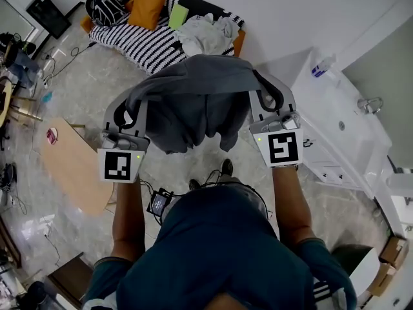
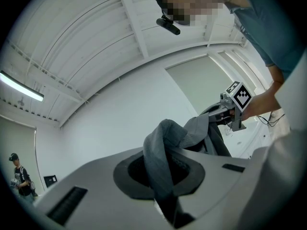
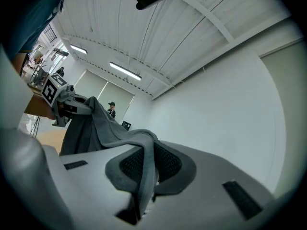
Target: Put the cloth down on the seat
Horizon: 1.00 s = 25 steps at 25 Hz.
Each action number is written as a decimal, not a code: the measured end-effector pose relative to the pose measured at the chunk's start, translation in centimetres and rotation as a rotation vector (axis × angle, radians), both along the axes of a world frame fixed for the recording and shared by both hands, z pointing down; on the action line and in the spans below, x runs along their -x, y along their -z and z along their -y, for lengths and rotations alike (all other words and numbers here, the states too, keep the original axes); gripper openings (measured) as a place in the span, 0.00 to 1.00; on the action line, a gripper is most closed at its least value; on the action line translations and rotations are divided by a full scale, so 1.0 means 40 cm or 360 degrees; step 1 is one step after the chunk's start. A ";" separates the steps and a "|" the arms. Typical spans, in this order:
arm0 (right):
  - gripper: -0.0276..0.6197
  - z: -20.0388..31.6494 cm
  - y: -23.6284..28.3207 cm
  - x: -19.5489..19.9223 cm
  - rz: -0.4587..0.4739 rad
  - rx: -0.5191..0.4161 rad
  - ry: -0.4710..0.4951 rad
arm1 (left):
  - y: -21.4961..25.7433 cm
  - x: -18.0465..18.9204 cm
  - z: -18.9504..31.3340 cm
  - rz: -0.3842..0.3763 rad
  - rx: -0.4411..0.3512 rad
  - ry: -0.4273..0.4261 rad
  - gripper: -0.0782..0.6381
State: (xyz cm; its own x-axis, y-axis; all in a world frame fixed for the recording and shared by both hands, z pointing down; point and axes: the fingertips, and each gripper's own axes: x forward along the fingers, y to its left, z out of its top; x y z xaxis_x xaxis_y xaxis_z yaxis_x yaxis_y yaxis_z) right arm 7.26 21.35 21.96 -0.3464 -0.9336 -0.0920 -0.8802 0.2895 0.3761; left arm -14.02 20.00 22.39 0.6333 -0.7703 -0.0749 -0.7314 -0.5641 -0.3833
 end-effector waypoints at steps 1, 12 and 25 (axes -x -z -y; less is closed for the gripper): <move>0.09 0.009 0.000 -0.006 0.0000 0.0002 0.0016 | -0.003 -0.006 0.003 0.0008 0.0008 0.0013 0.15; 0.09 0.115 -0.011 -0.103 0.0039 0.0003 0.0151 | -0.012 -0.113 0.078 0.0033 0.0011 0.0135 0.15; 0.09 0.165 -0.004 -0.192 0.0061 -0.0022 0.0229 | 0.009 -0.200 0.097 -0.0039 -0.0001 0.0138 0.15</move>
State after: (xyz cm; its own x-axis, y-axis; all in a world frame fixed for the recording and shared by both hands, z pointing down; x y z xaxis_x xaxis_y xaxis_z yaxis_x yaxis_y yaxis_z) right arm 14.93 14.75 22.13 -0.4725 -0.8731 -0.1199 -0.8437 0.4088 0.3479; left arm -6.03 16.13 22.05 0.5621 -0.8221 -0.0902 -0.7868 -0.4980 -0.3647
